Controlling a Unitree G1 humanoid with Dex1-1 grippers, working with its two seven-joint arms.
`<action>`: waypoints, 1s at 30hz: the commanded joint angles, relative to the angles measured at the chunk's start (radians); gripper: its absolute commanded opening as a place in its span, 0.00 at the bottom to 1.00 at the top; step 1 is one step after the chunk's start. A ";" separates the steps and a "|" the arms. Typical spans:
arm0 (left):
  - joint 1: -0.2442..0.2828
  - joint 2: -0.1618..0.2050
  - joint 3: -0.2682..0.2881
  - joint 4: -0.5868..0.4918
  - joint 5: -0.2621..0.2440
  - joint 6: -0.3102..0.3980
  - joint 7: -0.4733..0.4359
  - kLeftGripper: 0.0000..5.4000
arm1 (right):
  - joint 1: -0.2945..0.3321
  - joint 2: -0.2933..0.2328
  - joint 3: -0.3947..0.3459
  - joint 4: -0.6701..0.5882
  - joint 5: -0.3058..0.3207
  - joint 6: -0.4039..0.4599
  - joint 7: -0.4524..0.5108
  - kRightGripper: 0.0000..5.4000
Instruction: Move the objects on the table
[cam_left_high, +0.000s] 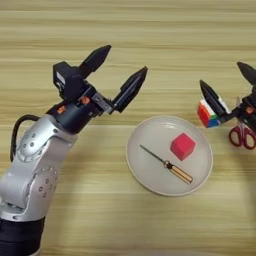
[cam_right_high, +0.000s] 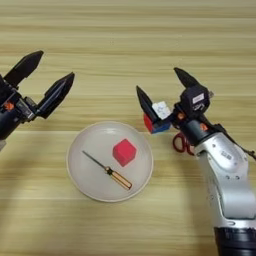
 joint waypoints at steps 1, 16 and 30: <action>-0.001 -0.005 -0.005 0.002 0.031 -0.019 0.011 1.00 | 0.014 -0.018 0.011 -0.035 0.019 0.020 0.023 0.99; 0.075 -0.044 -0.067 0.106 0.368 -0.244 0.125 1.00 | 0.045 -0.043 0.055 -0.077 0.047 0.048 0.075 0.99; 0.094 -0.127 -0.031 0.296 0.513 -0.382 0.304 1.00 | 0.065 -0.135 0.125 -0.053 0.053 0.084 0.233 0.99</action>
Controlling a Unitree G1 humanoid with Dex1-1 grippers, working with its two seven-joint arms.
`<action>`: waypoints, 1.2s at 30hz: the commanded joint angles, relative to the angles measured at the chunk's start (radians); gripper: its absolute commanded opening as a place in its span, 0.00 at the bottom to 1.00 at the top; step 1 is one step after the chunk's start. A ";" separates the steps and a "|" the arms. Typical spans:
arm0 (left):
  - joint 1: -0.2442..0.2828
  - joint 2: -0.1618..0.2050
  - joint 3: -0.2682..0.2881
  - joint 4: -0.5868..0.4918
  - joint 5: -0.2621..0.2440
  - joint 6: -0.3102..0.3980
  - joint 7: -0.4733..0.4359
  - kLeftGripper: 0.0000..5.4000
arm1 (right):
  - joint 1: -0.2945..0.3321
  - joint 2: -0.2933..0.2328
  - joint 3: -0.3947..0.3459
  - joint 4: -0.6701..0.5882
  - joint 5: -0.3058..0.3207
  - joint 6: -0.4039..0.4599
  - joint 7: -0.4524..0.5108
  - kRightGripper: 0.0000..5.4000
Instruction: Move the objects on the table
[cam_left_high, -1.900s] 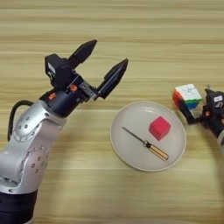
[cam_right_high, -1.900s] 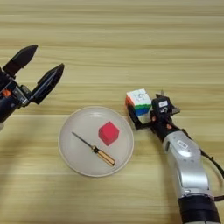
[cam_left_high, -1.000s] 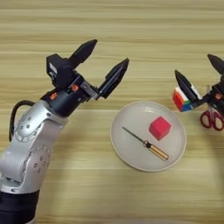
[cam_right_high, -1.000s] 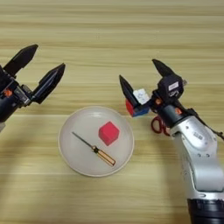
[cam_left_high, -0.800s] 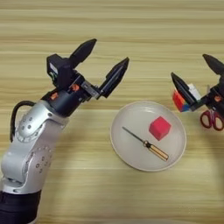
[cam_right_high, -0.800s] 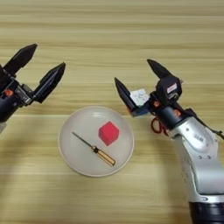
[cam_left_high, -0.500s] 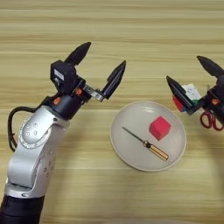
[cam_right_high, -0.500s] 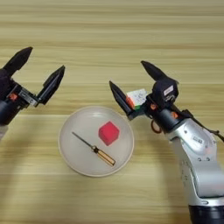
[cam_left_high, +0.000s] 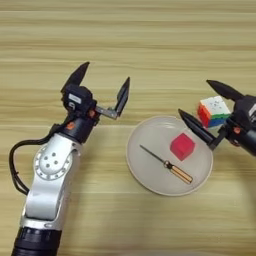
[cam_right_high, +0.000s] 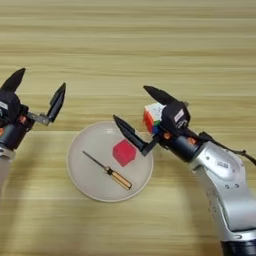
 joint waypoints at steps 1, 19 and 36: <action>0.006 -0.025 0.015 0.058 0.036 -0.041 0.051 1.00 | 0.000 -0.043 0.025 0.014 0.007 0.026 0.055 0.99; -0.004 -0.080 0.054 0.200 0.058 -0.156 0.148 1.00 | 0.006 -0.053 0.140 0.128 -0.088 0.113 0.051 0.99; 0.000 -0.080 0.048 0.215 0.065 -0.189 0.156 1.00 | 0.011 -0.043 0.193 0.177 -0.181 0.210 -0.019 0.91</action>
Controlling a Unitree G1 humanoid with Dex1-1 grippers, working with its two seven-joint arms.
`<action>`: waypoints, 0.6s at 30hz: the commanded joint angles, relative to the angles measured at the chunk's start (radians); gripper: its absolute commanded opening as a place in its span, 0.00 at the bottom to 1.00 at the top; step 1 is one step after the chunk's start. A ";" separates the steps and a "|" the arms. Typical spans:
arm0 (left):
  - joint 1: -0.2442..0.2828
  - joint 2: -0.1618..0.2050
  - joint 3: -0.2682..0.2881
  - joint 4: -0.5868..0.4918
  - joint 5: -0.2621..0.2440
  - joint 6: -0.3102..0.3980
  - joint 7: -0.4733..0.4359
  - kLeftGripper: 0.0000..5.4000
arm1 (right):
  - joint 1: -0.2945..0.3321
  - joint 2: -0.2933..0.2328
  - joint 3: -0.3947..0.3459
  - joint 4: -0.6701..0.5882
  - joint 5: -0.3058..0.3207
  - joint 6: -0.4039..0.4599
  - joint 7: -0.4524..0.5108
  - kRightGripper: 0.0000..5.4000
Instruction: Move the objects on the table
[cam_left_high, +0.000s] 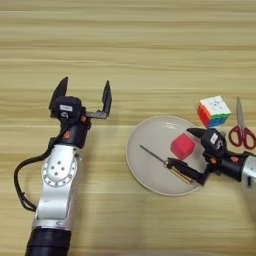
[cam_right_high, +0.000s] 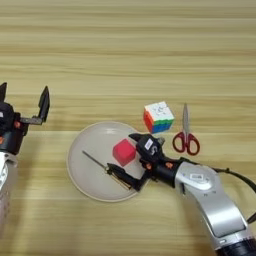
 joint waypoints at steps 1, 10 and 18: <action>-0.002 -0.007 -0.003 0.006 0.013 -0.011 0.005 1.00 | -0.001 0.001 0.005 0.004 -0.016 0.031 -0.014 0.89; 0.004 -0.013 -0.012 0.003 0.009 -0.014 0.000 1.00 | -0.006 0.013 0.016 0.007 -0.025 0.058 -0.031 0.69; 0.005 -0.015 -0.012 -0.001 0.007 -0.015 -0.003 1.00 | -0.007 0.019 0.023 0.013 -0.034 0.060 -0.039 0.53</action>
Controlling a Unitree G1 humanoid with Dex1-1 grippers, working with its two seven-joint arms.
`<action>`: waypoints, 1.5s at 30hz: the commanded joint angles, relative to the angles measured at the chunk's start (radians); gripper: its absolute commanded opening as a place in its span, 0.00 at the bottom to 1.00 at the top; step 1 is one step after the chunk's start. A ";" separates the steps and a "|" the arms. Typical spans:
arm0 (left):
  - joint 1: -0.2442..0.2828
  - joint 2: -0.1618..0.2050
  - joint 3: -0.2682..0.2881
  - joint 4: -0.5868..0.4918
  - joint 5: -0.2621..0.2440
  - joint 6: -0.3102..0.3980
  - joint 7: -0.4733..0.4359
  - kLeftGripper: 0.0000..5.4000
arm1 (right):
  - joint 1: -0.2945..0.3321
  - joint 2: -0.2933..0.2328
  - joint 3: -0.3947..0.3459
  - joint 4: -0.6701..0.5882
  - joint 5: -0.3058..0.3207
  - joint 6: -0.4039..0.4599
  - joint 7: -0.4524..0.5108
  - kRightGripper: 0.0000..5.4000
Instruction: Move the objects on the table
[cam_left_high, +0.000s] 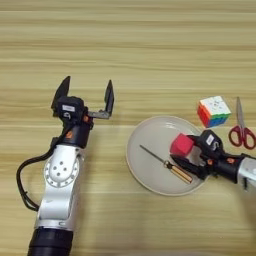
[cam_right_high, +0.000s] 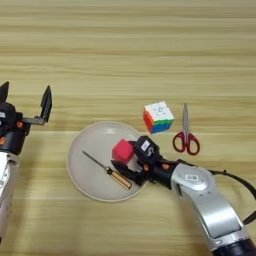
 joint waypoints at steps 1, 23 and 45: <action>0.005 -0.004 -0.003 0.000 0.003 -0.005 -0.002 1.00 | -0.006 -0.002 0.002 0.013 -0.014 0.020 -0.005 0.51; 0.002 -0.001 0.008 0.007 -0.001 -0.009 -0.008 1.00 | -0.060 -0.032 -0.186 -0.127 0.083 0.066 -0.036 0.43; -0.009 0.009 0.019 0.005 -0.007 -0.003 -0.022 1.00 | 0.151 -0.243 -0.397 -0.009 0.175 -0.143 0.293 0.43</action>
